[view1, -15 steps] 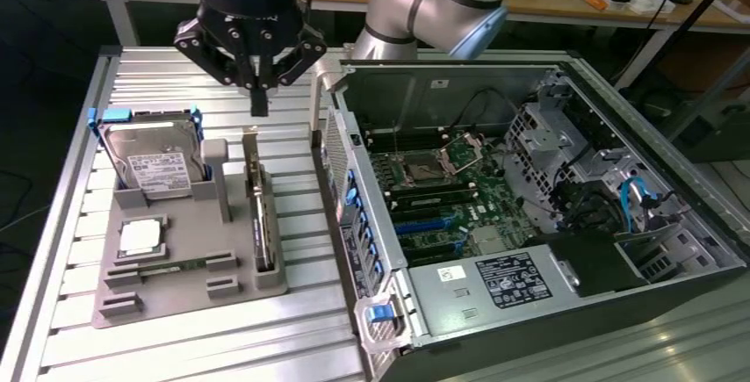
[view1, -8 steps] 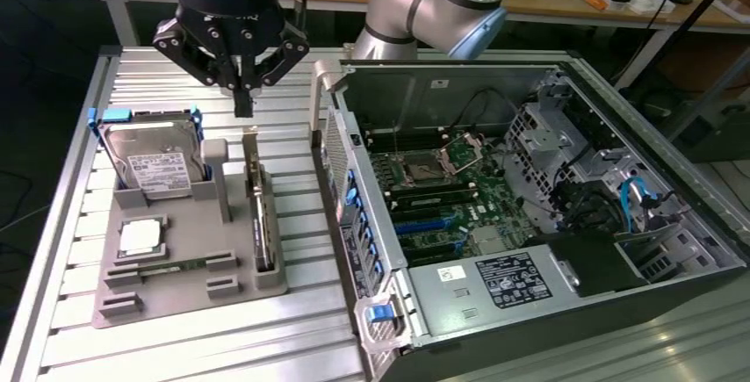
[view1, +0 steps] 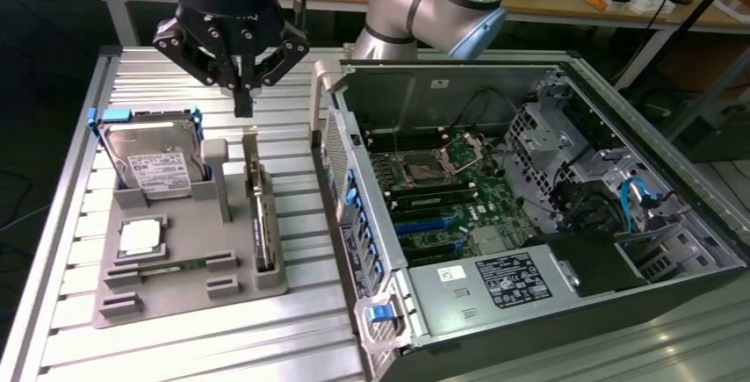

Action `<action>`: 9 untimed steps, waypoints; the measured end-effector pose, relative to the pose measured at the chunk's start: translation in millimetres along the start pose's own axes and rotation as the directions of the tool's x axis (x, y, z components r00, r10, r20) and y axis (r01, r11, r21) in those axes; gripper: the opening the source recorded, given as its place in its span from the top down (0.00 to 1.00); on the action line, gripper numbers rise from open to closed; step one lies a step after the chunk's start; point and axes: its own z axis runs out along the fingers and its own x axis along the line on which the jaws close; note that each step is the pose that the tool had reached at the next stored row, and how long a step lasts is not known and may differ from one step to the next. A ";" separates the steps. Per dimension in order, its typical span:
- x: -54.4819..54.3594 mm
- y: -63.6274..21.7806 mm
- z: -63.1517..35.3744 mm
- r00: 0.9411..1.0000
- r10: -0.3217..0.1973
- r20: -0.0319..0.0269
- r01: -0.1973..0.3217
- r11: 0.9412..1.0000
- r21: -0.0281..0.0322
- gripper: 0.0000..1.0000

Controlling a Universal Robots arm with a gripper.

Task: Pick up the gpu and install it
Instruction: 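Pick up the gpu and move the gpu toward the slot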

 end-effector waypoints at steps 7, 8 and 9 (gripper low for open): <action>0.1 0.0 0.0 1.000 0.000 0.002 0.000 1.000 0.000 0.64; 0.2 0.0 0.0 1.000 0.000 0.003 0.000 1.000 0.000 0.58; 0.2 0.0 0.1 1.000 0.000 0.003 0.000 1.000 0.000 0.52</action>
